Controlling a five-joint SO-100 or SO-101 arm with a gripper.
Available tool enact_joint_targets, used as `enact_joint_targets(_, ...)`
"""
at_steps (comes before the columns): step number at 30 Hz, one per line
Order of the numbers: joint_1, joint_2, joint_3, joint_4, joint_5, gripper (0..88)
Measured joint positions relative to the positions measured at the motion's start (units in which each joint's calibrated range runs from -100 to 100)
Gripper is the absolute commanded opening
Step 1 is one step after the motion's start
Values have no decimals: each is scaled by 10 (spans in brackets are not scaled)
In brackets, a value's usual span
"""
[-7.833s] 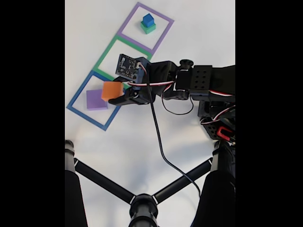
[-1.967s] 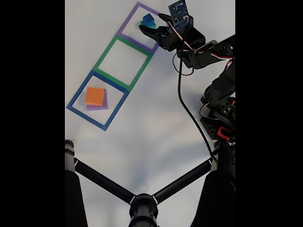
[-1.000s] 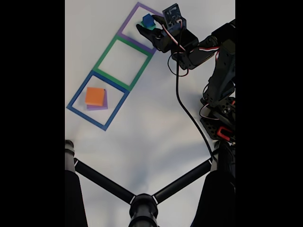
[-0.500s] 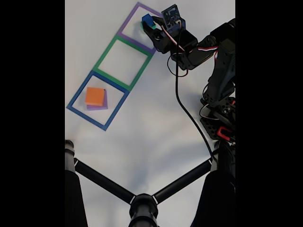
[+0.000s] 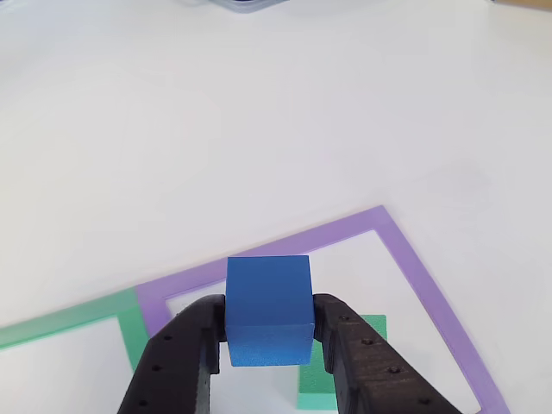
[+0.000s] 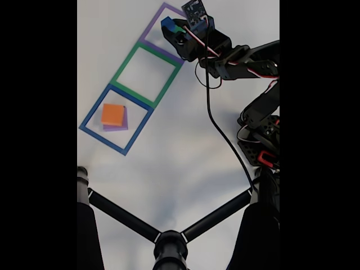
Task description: Tower of hanoi
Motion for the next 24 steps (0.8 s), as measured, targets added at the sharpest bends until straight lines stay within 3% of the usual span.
enact_joint_targets(8,-42,-286,-134,505,0,1)
enact_joint_targets(16,-123,-330,-485,1032,0,0)
enact_joint_targets(20,-166,-327,-643,1194,0,0)
enact_joint_targets(24,-190,-327,-692,1231,-4,0)
